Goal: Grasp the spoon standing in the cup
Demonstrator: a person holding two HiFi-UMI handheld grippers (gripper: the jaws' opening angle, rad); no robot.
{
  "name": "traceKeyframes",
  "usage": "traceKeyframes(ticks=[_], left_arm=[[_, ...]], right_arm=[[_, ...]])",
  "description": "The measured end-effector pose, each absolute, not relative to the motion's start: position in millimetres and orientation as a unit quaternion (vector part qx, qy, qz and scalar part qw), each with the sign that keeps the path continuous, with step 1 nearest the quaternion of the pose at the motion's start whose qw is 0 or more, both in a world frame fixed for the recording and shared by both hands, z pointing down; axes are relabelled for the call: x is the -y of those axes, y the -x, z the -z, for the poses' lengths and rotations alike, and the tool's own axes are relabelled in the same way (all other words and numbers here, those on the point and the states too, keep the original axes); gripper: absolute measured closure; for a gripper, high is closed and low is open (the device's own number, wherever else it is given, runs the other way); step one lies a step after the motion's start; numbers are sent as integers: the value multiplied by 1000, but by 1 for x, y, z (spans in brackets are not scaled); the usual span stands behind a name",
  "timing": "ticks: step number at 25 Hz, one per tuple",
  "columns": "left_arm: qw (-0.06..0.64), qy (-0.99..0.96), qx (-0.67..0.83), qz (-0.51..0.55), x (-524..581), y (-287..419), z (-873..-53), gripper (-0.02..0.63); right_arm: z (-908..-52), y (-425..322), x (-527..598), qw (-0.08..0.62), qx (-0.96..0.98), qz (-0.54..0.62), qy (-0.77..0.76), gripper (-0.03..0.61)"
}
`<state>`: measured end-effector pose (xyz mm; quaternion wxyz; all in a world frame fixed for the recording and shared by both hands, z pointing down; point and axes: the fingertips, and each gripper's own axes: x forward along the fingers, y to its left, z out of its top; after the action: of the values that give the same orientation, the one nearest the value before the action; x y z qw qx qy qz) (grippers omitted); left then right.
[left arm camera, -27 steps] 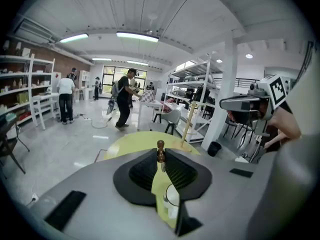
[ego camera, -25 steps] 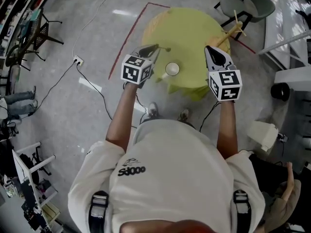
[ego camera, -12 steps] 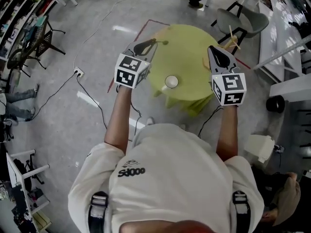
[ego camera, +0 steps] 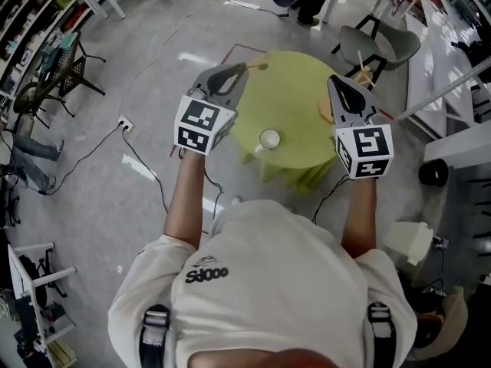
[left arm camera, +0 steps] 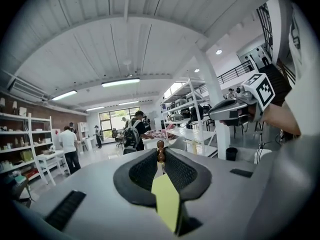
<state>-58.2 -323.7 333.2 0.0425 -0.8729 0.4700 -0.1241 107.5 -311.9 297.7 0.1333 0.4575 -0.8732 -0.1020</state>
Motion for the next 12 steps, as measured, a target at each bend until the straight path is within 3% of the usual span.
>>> traceKeyframes(ticks=[12], left_arm=[[46,879,-455,134,317,46,-334,549]], right_arm=[[-306,-104,311,142,876,97,-450,557]])
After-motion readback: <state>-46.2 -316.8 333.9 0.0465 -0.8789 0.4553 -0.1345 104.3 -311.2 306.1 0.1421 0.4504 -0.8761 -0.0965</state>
